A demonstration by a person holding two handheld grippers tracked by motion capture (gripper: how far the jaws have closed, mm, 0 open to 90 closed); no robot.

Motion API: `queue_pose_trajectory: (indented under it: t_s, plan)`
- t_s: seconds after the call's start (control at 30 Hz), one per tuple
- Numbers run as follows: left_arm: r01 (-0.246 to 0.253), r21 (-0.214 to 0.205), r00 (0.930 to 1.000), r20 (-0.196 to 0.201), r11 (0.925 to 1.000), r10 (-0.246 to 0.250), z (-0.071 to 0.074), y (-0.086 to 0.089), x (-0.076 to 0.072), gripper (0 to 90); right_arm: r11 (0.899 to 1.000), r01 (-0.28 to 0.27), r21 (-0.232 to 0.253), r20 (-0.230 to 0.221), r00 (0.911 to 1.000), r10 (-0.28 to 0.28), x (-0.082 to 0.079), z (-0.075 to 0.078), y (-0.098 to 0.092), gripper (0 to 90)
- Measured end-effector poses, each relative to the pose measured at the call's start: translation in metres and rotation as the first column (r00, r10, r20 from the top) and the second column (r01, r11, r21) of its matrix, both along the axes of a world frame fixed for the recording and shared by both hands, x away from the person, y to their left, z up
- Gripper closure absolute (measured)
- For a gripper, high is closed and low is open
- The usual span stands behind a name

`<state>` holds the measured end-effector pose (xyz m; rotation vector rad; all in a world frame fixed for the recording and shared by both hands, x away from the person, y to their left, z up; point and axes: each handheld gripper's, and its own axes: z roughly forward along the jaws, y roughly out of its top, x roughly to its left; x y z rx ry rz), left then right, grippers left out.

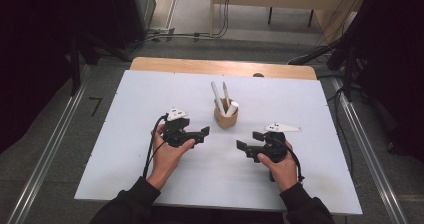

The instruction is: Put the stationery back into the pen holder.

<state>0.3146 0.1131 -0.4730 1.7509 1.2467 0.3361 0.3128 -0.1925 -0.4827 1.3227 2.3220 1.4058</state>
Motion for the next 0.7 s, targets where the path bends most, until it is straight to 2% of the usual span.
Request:
queue_pose_trajectory:
  t_s: [0.3, 0.7]
  plan:
    - [-0.005, -0.016, 0.9999, -0.009, 0.9999, 0.005, 0.001, 0.009, -0.008, 15.0, 1.000, 0.015, -0.002, 0.005, 0.9999, -0.015, -0.002, 0.002, -0.005, 15.3]
    - [-0.019, -0.009, 0.9998, -0.007, 0.9998, 0.019, 0.000, 0.022, -0.017, 15.0, 0.999, 0.049, 0.007, 0.013, 0.9987, -0.049, -0.004, 0.005, -0.019, 15.1]
